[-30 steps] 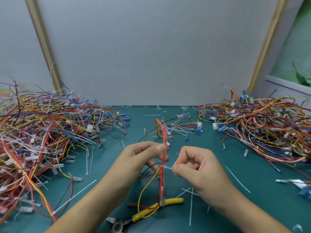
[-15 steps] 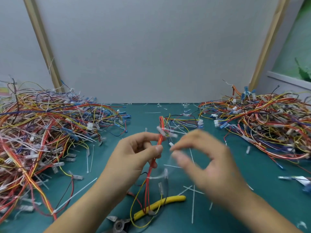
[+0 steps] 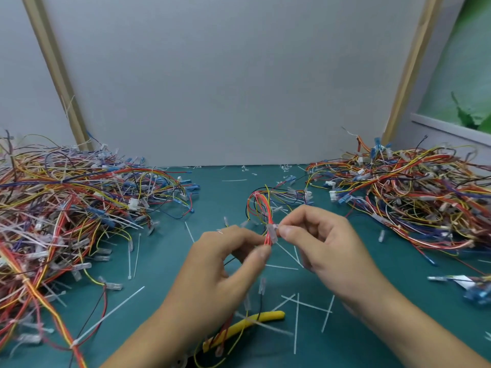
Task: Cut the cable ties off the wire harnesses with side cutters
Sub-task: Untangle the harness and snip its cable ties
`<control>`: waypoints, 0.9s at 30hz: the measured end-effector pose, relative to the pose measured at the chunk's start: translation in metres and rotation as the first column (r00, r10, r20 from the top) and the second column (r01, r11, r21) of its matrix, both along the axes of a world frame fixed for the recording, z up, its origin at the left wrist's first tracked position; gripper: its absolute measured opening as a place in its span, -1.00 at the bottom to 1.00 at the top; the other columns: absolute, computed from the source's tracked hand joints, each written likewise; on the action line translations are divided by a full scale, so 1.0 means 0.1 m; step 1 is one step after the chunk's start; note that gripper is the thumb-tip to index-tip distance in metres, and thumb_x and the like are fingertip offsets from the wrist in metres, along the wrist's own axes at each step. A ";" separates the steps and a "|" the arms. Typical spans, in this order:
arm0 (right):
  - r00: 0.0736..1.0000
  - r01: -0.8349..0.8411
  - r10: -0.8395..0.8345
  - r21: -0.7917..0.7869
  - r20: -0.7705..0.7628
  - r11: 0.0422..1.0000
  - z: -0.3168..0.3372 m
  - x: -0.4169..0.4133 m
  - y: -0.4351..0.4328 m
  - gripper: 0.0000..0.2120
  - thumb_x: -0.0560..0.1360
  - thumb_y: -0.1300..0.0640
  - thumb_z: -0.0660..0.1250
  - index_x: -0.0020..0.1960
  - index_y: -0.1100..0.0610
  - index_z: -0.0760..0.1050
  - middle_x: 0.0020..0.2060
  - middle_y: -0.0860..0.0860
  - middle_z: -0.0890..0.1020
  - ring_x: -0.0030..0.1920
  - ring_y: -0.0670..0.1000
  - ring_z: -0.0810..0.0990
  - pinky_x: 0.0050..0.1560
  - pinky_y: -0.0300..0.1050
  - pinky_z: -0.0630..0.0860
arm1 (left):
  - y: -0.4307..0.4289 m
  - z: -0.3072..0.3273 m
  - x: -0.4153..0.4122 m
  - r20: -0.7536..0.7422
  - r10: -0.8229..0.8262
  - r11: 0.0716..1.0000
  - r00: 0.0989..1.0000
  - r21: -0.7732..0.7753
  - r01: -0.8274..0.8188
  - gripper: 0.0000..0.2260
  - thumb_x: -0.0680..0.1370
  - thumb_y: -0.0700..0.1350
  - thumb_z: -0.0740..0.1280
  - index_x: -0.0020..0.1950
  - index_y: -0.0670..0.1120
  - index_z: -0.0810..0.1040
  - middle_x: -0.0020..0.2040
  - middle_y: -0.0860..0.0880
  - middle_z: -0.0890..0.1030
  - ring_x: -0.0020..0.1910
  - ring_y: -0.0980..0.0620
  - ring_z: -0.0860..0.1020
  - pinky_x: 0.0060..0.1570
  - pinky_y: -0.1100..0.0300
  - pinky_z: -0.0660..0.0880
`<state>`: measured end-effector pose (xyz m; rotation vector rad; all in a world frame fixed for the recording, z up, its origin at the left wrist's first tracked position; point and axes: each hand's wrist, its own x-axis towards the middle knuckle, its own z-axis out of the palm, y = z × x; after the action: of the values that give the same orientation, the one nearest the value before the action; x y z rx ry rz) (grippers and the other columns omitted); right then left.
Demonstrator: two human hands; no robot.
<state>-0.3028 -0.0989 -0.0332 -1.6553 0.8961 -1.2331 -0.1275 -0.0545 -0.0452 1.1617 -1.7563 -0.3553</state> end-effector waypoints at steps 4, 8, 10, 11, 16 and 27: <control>0.994 -0.078 0.074 -0.046 -0.081 0.996 -0.04 0.06 0.08 -0.84 0.52 0.30 0.38 -0.24 0.22 0.54 -0.48 0.07 0.32 -0.40 0.04 0.18 -0.40 -0.15 0.13 | -0.06 0.08 0.00 -0.407 -0.118 0.916 0.906 0.307 0.257 -0.64 0.61 0.07 0.29 -0.24 -0.12 0.66 -0.25 -0.17 0.67 -0.21 0.01 0.63 -0.10 0.34 0.51; 0.975 -0.063 0.038 -0.109 -0.219 0.992 -0.07 0.06 0.14 -0.83 0.50 0.13 0.40 -0.25 0.13 0.55 -0.53 -0.07 0.20 -0.44 -0.03 0.13 -0.41 -0.10 0.11 | -0.08 0.06 0.04 -0.427 -0.148 0.864 0.892 0.382 0.326 -0.72 0.49 -0.02 0.36 -0.26 -0.22 0.63 -0.26 -0.21 0.66 -0.17 -0.02 0.60 -0.02 0.23 0.50; 0.954 -0.031 -0.018 -0.160 -0.301 0.987 -0.05 0.04 0.15 -0.83 0.50 0.15 0.42 -0.26 0.10 0.54 -0.57 -0.10 0.22 -0.47 -0.09 0.15 -0.43 -0.23 0.14 | -0.08 0.07 0.07 -0.411 -0.133 0.866 0.902 0.395 0.307 -0.75 0.47 -0.03 0.39 -0.27 -0.21 0.64 -0.27 -0.18 0.67 -0.20 0.01 0.61 -0.07 0.29 0.50; 0.945 -0.023 -0.038 -0.184 -0.324 0.983 -0.05 0.04 0.16 -0.81 0.50 0.16 0.43 -0.28 0.09 0.53 -0.59 -0.13 0.27 -0.50 -0.11 0.19 -0.44 -0.34 0.16 | -0.08 0.07 0.08 -0.406 -0.125 0.868 0.905 0.398 0.298 -0.76 0.48 -0.04 0.42 -0.26 -0.20 0.64 -0.28 -0.17 0.68 -0.22 0.03 0.62 -0.09 0.31 0.51; 0.941 -0.041 -0.027 -0.195 -0.337 0.980 0.00 0.05 0.19 -0.75 0.51 0.10 0.41 -0.29 0.09 0.42 -0.55 -0.19 0.39 -0.50 -0.14 0.29 -0.42 -0.39 0.24 | -0.09 0.08 0.12 -0.412 -0.092 0.867 0.907 0.415 0.277 -0.81 0.47 -0.13 0.49 -0.29 -0.20 0.63 -0.32 -0.15 0.68 -0.29 0.02 0.64 -0.20 0.39 0.49; 0.989 -0.076 0.082 0.053 -0.119 0.996 -0.05 0.12 0.15 -0.65 0.48 0.40 0.34 -0.38 0.12 0.33 -0.57 -0.12 0.22 -0.53 -0.14 0.11 -0.52 -0.30 0.08 | -0.16 0.04 0.16 -0.491 -0.125 0.808 0.862 0.453 0.376 -0.81 0.35 0.00 0.42 -0.39 -0.07 0.57 -0.39 -0.05 0.51 -0.33 0.00 0.45 -0.14 0.15 0.42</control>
<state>-0.2904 -0.0844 -0.0379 -1.7247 0.9177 -1.0584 -0.1115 -0.0708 -0.0411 1.0953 -1.4336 -1.2532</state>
